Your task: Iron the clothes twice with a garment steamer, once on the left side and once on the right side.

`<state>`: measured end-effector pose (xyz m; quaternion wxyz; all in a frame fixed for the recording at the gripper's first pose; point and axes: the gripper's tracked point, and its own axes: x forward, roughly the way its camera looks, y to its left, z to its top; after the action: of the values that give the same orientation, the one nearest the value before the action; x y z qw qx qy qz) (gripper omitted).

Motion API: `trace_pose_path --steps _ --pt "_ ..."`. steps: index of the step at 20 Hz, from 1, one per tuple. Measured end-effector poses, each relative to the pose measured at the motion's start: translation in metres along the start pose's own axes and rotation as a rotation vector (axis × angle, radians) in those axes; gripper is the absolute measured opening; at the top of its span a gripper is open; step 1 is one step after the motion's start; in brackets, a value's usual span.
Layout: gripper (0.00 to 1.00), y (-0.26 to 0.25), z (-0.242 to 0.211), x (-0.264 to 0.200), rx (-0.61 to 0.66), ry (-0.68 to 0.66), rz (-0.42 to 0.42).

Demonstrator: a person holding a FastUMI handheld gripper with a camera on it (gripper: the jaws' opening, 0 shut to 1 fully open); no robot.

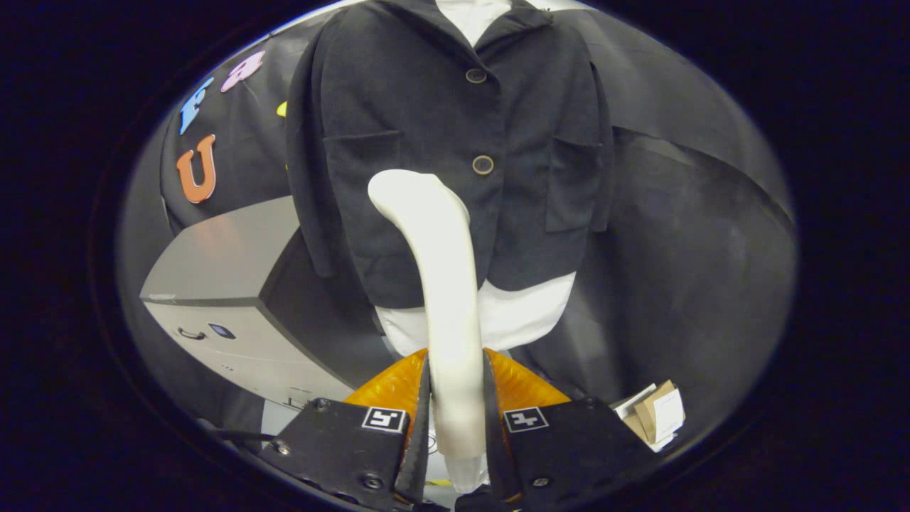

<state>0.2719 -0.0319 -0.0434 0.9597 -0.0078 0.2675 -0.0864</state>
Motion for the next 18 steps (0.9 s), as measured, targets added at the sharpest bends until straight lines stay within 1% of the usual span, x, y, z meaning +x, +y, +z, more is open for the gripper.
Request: trace_pose_path --steps 9,13,18 --pt "0.37 -0.002 -0.035 0.018 0.005 0.076 -0.017" --pt "0.37 -0.005 -0.048 0.013 0.027 0.088 -0.015" --pt "0.37 -0.029 -0.070 0.001 0.090 0.094 -0.022"
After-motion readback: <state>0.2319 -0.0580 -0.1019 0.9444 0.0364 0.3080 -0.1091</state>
